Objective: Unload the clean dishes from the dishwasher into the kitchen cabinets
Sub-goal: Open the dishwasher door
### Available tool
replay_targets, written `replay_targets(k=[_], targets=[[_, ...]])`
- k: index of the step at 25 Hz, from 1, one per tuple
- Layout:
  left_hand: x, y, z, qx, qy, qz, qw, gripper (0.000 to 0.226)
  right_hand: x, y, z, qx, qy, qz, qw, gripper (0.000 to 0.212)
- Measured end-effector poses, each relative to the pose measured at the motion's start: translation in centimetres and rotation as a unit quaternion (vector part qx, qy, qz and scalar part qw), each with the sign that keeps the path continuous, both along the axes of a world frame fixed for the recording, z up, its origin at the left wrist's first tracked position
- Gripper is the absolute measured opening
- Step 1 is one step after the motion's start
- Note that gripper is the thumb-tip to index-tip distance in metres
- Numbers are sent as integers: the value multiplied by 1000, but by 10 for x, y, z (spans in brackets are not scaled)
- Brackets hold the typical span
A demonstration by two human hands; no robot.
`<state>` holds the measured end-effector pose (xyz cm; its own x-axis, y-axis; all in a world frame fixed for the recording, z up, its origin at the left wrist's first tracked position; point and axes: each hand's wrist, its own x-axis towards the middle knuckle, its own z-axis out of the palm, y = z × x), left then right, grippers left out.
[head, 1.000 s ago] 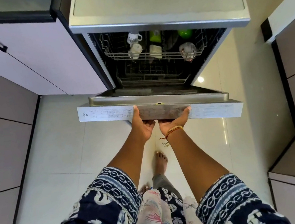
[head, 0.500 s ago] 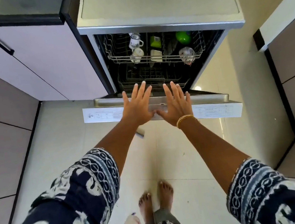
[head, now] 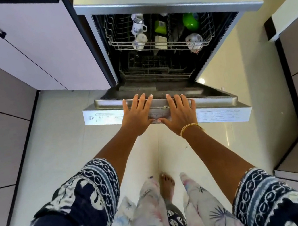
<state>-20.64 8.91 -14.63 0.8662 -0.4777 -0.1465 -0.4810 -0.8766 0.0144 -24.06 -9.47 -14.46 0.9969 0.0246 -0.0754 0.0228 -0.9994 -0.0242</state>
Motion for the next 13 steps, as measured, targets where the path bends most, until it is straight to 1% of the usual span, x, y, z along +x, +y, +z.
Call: replay_targets(k=[2,5,7,11,13], targets=[[-21,3,-15,2,-13,6,1000,78,-16,3,-7,-3,7,-8,1000,85],[-54,9,-38,28,24,0,999,73,-47,12,-33,-7,44,-2,999,87],[-74,14,-56,36,44,-2,998,72,-66,15,-54,4,51,10,999,87],[-109,23,-105,41,19,-8,999,76,-100,16,-102,33,36,34,998,81],[-130,27,-137,45,-16,-13,999,78,-118,17,-131,38,18,44,998,81]])
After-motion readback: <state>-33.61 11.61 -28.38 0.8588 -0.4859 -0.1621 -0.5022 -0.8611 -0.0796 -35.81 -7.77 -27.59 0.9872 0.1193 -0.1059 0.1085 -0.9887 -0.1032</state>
